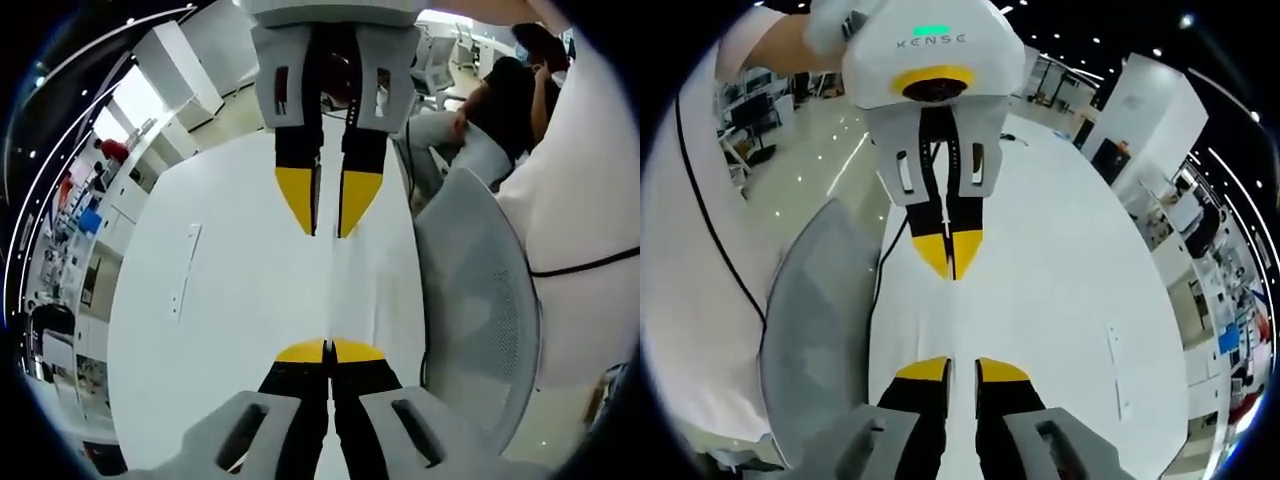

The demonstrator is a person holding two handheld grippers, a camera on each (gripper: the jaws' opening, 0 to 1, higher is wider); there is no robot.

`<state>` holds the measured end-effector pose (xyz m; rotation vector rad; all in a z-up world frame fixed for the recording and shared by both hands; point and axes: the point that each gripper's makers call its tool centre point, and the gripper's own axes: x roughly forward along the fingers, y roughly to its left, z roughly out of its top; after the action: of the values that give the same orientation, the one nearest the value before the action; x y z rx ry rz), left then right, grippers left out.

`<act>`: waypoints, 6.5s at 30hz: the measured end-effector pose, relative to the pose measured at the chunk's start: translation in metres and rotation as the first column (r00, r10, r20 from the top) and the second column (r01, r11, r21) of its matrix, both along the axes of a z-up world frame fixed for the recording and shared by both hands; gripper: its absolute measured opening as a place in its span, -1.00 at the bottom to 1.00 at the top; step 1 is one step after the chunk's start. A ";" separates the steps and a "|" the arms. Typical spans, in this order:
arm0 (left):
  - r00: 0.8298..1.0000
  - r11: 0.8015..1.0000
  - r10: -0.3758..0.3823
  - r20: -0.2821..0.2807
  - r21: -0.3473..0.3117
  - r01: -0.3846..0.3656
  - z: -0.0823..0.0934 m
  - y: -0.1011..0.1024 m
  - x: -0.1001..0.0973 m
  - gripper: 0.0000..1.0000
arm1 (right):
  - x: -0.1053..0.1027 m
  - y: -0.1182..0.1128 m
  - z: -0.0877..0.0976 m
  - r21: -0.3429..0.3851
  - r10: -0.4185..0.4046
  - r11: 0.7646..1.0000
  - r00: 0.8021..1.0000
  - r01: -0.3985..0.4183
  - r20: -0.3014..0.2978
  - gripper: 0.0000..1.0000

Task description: Arrange the food packaging bags into a neat stack by flattening each bag and aligning their edges.

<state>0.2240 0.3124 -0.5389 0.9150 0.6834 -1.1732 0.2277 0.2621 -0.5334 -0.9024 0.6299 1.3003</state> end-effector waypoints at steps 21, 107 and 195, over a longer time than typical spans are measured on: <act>1.000 1.000 0.007 0.009 -0.010 -0.007 0.000 0.002 0.000 -1.00 | -0.007 -0.002 -0.008 -0.013 -0.008 1.000 0.999 0.008 -0.040 -1.00; 0.996 0.995 -0.092 -0.005 -0.026 0.092 -0.013 -0.050 -0.020 -1.00 | -0.011 0.009 -0.006 -0.018 -0.071 0.997 0.997 0.071 -0.042 -1.00; 1.000 0.989 -0.006 0.015 -0.145 0.008 -0.043 -0.047 -0.058 -1.00 | 0.030 0.001 0.004 0.141 -0.285 0.950 0.958 0.278 0.031 -1.00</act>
<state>0.1659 0.2656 -0.5817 0.8030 0.5756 -1.2049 0.2572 0.2628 -0.5293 -0.7034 0.5989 1.0464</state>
